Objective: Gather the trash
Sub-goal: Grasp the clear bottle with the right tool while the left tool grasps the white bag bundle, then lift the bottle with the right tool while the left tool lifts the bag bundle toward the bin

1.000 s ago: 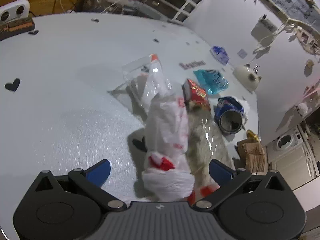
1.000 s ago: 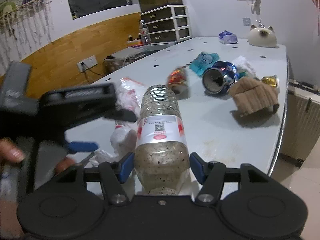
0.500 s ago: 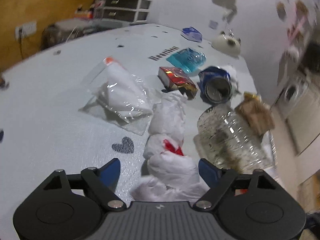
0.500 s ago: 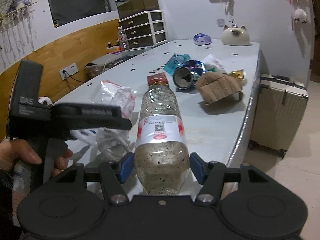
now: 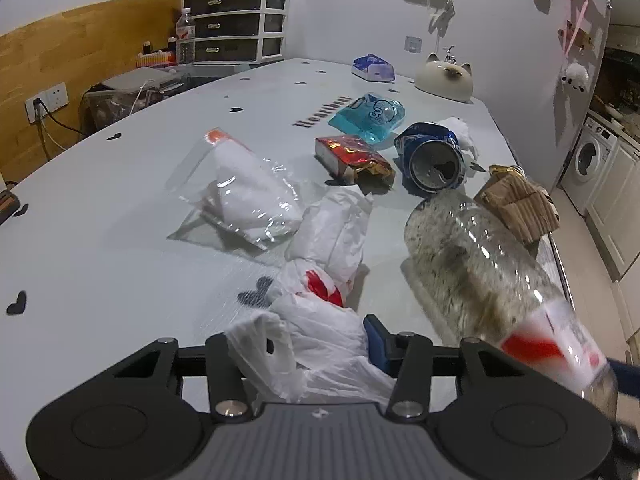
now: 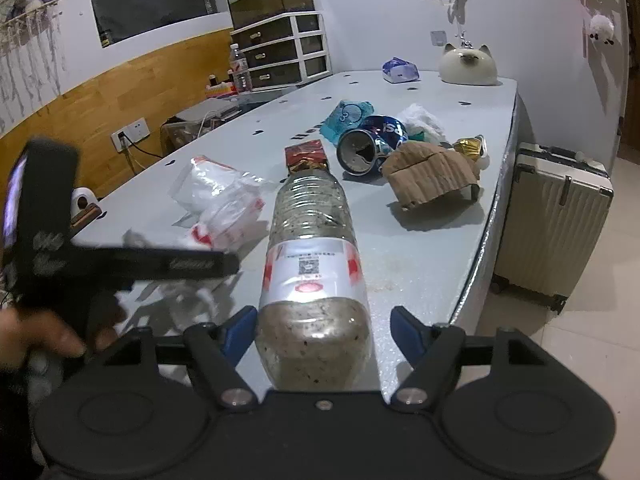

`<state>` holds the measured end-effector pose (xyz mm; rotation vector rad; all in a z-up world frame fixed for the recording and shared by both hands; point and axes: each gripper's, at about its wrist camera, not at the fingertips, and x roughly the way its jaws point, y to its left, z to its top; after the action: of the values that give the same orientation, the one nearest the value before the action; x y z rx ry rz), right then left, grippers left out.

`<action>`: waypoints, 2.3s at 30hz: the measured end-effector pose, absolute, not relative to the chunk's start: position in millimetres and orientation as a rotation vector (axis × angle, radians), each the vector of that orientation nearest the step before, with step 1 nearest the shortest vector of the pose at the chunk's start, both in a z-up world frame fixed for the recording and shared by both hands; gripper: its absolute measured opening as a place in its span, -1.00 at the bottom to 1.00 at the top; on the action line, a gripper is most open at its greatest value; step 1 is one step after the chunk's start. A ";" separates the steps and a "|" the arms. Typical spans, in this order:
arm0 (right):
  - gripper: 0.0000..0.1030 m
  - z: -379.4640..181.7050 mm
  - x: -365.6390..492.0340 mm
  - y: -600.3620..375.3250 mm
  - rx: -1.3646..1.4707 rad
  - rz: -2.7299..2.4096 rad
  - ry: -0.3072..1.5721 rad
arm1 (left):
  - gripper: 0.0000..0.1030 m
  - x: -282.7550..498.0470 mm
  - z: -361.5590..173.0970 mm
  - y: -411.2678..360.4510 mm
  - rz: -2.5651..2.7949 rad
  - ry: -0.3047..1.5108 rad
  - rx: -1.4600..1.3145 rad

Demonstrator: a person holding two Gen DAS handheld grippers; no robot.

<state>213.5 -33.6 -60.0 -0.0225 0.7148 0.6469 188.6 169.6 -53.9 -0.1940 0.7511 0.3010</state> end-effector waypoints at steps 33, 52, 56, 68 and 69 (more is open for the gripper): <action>0.28 -56.2 148.5 -66.3 0.005 0.595 0.716 | -0.08 79.6 -26.9 125.8 0.225 0.622 -0.201; 0.19 -40.6 156.4 -57.9 -0.035 0.550 0.698 | -0.08 73.5 -19.3 134.0 0.253 0.609 -0.190; 0.18 -29.7 148.5 -72.6 -0.017 0.528 0.643 | -0.08 71.4 -12.0 124.8 0.235 0.595 -0.180; 0.18 -12.7 125.9 -151.3 0.014 0.344 0.550 | -0.08 81.5 1.1 51.7 0.086 0.570 -0.123; 0.18 -12.3 124.6 -159.5 0.020 0.328 0.546 | -0.08 84.1 1.4 42.9 0.070 0.570 -0.117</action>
<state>124.6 -159.5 -12.3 0.0197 0.5463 0.3275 84.1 42.9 1.4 -0.1173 0.5696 0.0703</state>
